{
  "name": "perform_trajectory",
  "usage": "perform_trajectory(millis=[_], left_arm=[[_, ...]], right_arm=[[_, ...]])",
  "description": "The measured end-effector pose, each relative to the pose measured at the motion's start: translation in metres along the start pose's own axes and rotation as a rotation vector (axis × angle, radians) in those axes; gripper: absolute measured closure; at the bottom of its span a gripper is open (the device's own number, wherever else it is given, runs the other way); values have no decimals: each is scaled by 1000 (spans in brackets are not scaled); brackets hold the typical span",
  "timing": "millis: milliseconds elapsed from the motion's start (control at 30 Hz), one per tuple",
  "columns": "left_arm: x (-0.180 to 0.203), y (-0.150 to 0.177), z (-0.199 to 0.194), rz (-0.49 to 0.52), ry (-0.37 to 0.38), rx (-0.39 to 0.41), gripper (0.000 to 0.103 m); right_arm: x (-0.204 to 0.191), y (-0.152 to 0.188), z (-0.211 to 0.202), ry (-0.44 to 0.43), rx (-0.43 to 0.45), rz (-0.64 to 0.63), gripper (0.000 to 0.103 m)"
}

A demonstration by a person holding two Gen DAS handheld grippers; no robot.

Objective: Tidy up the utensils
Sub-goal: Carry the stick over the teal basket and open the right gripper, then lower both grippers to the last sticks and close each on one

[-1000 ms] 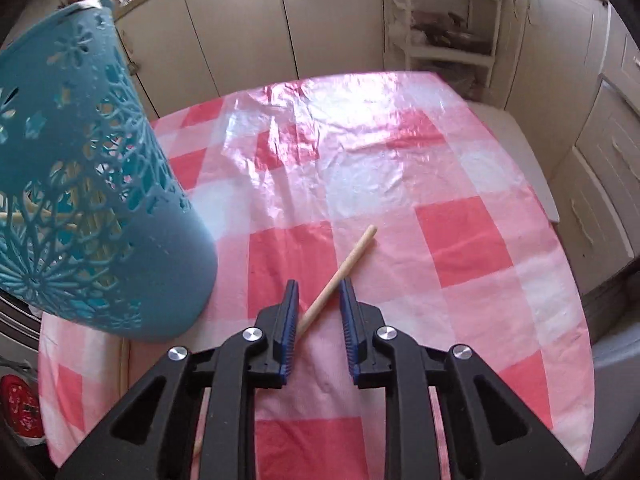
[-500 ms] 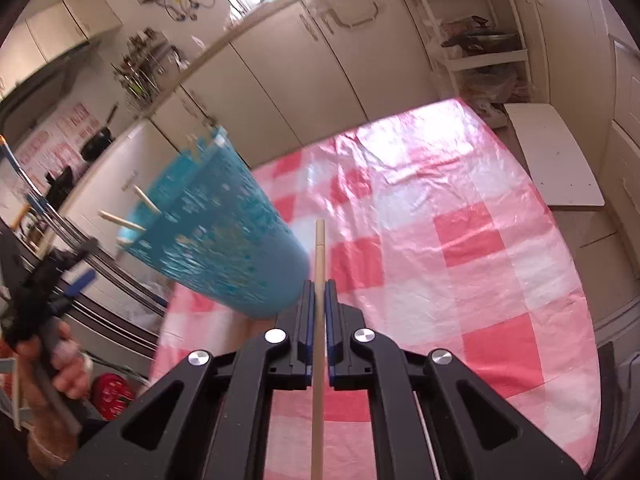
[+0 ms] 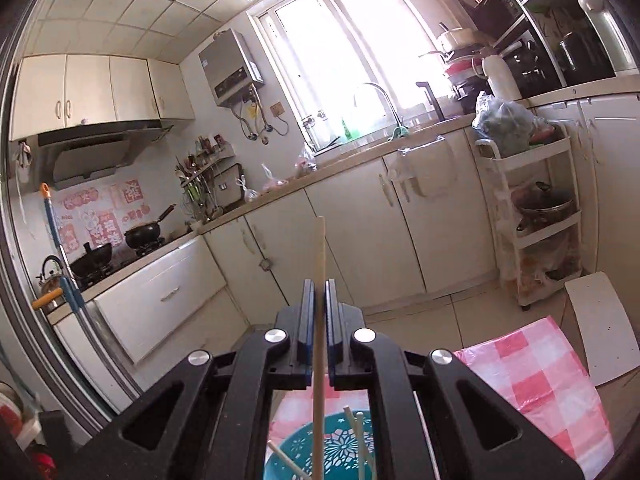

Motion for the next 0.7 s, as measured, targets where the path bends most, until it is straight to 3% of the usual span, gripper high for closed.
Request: perform_trajectory(millis=[133, 400, 467, 700], left_arm=[[1, -2, -1, 2, 12, 1, 24], [2, -1, -1, 7, 10, -3, 24], [-1, -1, 0, 1, 7, -4, 24], [-9, -4, -2, -20, 10, -3, 24]], right_arm=[[7, 29, 14, 55, -59, -47, 97], [7, 65, -6, 38, -136, -131, 93], [6, 69, -16, 29, -141, -142, 87], [8, 79, -81, 18, -119, -147, 83]])
Point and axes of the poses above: each gripper's, at about its wrist camera, not at the fingertips, and z roughly the way its jaws point, x to its right, y to its underside, the point moved 2 cm from there along z, roughly the way its jaws point, and after that the axes turned 1 degree about -x, right-handed, at the moved point
